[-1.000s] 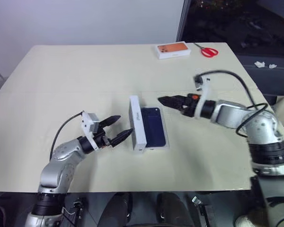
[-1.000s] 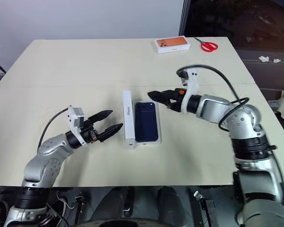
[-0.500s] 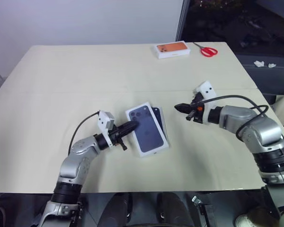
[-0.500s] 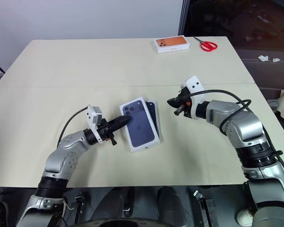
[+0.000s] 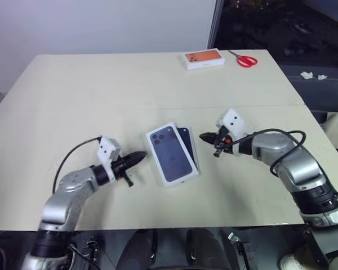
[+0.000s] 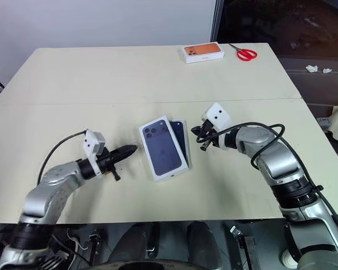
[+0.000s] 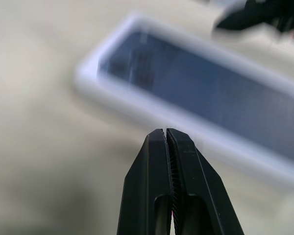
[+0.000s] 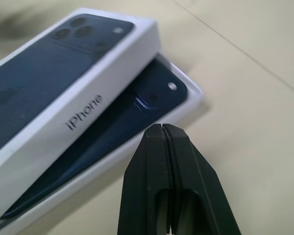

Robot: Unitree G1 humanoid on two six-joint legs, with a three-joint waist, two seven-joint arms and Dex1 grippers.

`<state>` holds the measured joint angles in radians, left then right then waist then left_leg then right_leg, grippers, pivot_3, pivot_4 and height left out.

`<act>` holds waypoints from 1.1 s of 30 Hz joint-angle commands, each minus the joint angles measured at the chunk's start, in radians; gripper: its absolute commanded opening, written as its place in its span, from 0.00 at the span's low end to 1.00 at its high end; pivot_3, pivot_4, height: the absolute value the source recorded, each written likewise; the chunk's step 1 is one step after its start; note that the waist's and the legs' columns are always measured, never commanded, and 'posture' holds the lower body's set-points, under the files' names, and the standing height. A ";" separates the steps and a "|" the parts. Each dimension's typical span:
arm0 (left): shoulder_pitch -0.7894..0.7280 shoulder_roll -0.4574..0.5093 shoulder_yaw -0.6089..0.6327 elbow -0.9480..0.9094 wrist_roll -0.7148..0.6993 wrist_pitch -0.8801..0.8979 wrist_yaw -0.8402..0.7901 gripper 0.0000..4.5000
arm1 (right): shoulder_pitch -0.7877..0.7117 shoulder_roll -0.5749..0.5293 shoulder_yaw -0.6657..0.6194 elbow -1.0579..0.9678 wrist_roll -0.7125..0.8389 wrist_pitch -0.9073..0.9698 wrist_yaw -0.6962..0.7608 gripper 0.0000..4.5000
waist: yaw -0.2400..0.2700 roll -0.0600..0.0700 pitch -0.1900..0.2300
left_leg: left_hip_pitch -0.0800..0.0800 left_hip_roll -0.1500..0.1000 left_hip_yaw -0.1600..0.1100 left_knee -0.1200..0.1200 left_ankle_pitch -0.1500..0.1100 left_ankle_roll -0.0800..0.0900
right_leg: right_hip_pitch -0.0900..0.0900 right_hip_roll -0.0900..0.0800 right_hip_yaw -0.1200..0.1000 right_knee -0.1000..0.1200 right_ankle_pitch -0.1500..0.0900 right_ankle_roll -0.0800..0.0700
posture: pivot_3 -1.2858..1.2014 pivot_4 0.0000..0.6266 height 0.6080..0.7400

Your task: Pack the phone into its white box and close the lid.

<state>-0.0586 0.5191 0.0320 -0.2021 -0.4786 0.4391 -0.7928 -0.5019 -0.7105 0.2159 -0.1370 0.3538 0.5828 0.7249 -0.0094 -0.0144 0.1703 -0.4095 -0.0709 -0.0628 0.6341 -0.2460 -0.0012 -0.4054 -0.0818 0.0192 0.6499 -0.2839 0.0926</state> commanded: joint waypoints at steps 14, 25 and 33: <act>-0.115 -0.132 -0.169 0.091 0.166 -0.071 0.051 0.03 | 0.036 0.061 0.056 -0.059 -0.171 -0.089 0.047 0.00 | 0.001 0.000 0.000 | 0.000 -0.001 0.000 0.000 0.000 -0.001 | 0.000 0.000 0.000 0.000 0.000 0.000 | 0.52 0.24 1.00; -0.207 -0.208 -0.163 0.170 0.168 -0.073 0.074 0.03 | 0.059 0.041 0.025 -0.056 -0.219 -0.093 0.056 0.00 | 0.020 0.000 0.000 | 0.001 -0.001 0.000 0.002 0.000 -0.001 | 0.001 0.000 -0.001 0.000 0.000 0.000 | 0.52 0.24 1.00; -0.257 -0.250 -0.158 0.217 0.178 -0.097 0.074 0.03 | 0.060 0.032 0.003 -0.037 -0.240 -0.095 0.062 0.00 | 0.020 0.000 0.000 | 0.001 -0.001 0.000 0.002 0.000 -0.001 | 0.001 0.000 -0.001 0.001 0.001 0.001 | 0.52 0.24 1.00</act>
<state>-0.2939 0.2808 -0.1231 0.0369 -0.2932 0.3645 -0.7110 -0.4383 -0.6793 0.2432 -0.1544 0.1188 0.5061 0.7793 0.0108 -0.0144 0.1700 -0.4089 -0.0721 -0.0629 0.6361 -0.2457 -0.0019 -0.4041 -0.0817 0.0185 0.6505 -0.2834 0.0932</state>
